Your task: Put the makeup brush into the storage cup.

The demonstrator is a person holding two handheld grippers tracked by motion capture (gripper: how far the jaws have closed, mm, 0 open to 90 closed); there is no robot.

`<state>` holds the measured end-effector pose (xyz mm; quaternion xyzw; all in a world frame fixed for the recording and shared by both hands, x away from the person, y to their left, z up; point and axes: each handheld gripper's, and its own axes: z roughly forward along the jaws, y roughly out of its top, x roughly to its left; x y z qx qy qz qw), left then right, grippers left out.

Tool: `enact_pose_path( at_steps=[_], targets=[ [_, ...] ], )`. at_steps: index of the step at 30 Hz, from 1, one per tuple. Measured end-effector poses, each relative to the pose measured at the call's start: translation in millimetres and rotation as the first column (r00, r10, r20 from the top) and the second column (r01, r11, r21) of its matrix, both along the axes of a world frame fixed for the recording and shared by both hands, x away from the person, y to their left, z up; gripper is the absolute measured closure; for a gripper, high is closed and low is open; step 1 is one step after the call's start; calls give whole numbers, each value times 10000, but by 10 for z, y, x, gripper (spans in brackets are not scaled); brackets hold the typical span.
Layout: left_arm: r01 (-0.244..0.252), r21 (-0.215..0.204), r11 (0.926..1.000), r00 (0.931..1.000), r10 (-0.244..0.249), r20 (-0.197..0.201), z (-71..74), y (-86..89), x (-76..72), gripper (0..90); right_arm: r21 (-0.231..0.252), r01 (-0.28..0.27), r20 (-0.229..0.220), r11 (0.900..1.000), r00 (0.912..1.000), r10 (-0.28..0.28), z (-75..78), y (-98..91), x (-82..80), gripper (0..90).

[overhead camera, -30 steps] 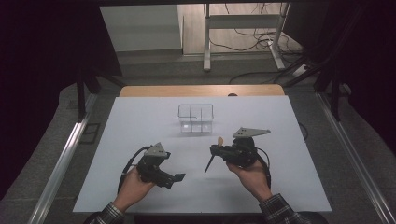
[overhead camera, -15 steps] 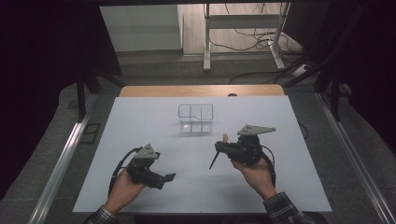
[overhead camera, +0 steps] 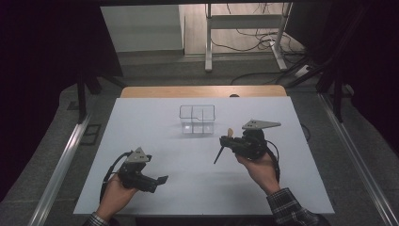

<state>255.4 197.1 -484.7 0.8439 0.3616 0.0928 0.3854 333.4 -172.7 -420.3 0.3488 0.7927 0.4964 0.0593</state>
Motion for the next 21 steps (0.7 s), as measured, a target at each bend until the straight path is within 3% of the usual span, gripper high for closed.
enact_pose_path(
  at_steps=[21],
  targets=[
    [-508, 7, 9987, 9987, 508, -58, -16, 222, -117, 2, -97, 211, 475, 9997, 9987, -206, 202, -9, 256, 838]
  ],
)
